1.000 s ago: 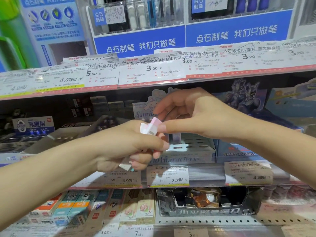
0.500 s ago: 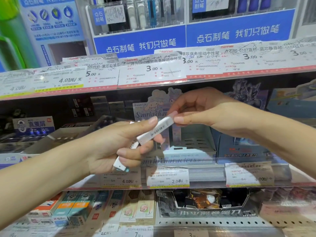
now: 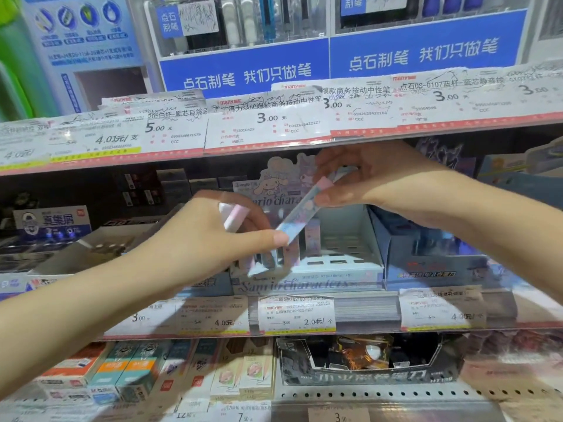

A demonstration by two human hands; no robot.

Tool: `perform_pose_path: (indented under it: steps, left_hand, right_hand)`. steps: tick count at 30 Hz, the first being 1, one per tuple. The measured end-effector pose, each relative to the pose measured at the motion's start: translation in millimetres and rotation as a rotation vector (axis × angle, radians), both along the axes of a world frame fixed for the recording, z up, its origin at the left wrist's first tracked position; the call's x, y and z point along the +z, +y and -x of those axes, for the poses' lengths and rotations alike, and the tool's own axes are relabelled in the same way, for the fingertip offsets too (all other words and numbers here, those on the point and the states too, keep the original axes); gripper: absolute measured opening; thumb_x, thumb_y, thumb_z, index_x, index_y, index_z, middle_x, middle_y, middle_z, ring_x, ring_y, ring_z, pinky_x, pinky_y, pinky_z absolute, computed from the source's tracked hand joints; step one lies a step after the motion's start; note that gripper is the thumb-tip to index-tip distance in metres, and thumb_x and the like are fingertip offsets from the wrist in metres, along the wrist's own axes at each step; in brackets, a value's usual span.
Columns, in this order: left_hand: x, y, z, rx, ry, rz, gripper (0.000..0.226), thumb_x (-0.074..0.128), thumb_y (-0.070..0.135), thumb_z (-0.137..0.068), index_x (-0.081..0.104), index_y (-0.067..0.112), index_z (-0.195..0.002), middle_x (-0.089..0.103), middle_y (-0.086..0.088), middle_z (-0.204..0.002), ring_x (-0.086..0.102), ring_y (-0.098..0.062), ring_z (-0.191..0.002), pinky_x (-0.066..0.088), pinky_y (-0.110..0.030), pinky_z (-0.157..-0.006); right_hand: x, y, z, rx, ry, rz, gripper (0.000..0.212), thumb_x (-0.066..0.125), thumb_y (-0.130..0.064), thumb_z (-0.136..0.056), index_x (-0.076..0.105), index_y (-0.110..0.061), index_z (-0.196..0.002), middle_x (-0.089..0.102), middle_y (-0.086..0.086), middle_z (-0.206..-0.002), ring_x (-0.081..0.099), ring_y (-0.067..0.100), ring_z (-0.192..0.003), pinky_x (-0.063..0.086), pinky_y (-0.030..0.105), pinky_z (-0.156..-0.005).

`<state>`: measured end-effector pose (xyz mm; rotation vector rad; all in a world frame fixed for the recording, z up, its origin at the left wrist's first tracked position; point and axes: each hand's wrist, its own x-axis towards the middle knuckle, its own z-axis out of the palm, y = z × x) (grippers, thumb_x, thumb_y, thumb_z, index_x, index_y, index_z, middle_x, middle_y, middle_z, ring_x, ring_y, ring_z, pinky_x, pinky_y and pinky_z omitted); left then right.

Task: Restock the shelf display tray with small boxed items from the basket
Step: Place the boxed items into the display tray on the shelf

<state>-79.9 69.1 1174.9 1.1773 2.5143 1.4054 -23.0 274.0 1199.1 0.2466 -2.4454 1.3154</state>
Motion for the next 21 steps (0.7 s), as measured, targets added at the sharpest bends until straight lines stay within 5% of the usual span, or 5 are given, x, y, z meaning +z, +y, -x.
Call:
perform_pose_path:
  steps: [2, 4, 9, 12, 21]
  left_hand:
    - [1, -5, 6, 0.084, 0.285, 0.101, 0.01, 0.075, 0.033, -0.069, 0.068, 0.027, -0.067, 0.071, 0.007, -0.064, 0.059, -0.009, -0.054, 0.045, -0.022, -0.053]
    - [5, -8, 7, 0.101, 0.427, 0.227, 0.03, 0.056, 0.019, -0.077, 0.064, 0.046, -0.066, 0.067, 0.024, -0.064, 0.062, 0.001, -0.068, 0.047, -0.012, -0.064]
    - [3, -9, 12, 0.072, 0.607, 0.495, 0.07, 0.045, -0.004, -0.078, 0.047, 0.043, -0.13, 0.051, 0.019, -0.135, 0.047, -0.005, -0.127, 0.036, -0.016, -0.103]
    - [0, -11, 14, 0.048, 0.621, 0.558, 0.07, 0.042, -0.002, -0.082, 0.043, 0.049, -0.131, 0.043, 0.027, -0.138, 0.043, 0.001, -0.128, 0.033, -0.011, -0.102]
    - [4, -13, 20, -0.022, 0.543, 0.618, 0.075, 0.039, 0.0, -0.078, 0.039, 0.053, -0.131, 0.045, 0.018, -0.142, 0.063, -0.022, -0.109, 0.05, -0.036, -0.094]
  right_hand:
    - [1, 3, -1, -0.034, -0.029, -0.113, 0.026, 0.076, -0.006, -0.068, 0.06, -0.022, -0.081, 0.065, -0.003, -0.084, 0.064, 0.007, -0.068, 0.046, 0.006, -0.06]
    - [0, 2, 1, -0.07, -0.011, -0.201, 0.026, 0.077, -0.005, -0.068, 0.061, -0.025, -0.071, 0.068, -0.005, -0.075, 0.067, 0.013, -0.073, 0.043, 0.004, -0.058]
    - [-3, -2, 7, -0.093, 0.014, -0.294, 0.017, 0.076, -0.003, -0.07, 0.072, -0.014, -0.081, 0.068, -0.015, -0.06, 0.066, 0.009, -0.072, 0.045, 0.002, -0.062]
    - [-3, -2, 9, -0.106, 0.035, -0.308, 0.02, 0.074, -0.001, -0.071, 0.073, -0.01, -0.089, 0.071, 0.004, -0.081, 0.066, 0.01, -0.075, 0.049, 0.009, -0.072]
    - [-7, -9, 15, -0.06, 0.024, -0.333, 0.02, 0.074, -0.001, -0.071, 0.074, -0.01, -0.089, 0.069, 0.0, -0.077, 0.064, 0.007, -0.061, 0.05, 0.006, -0.069]
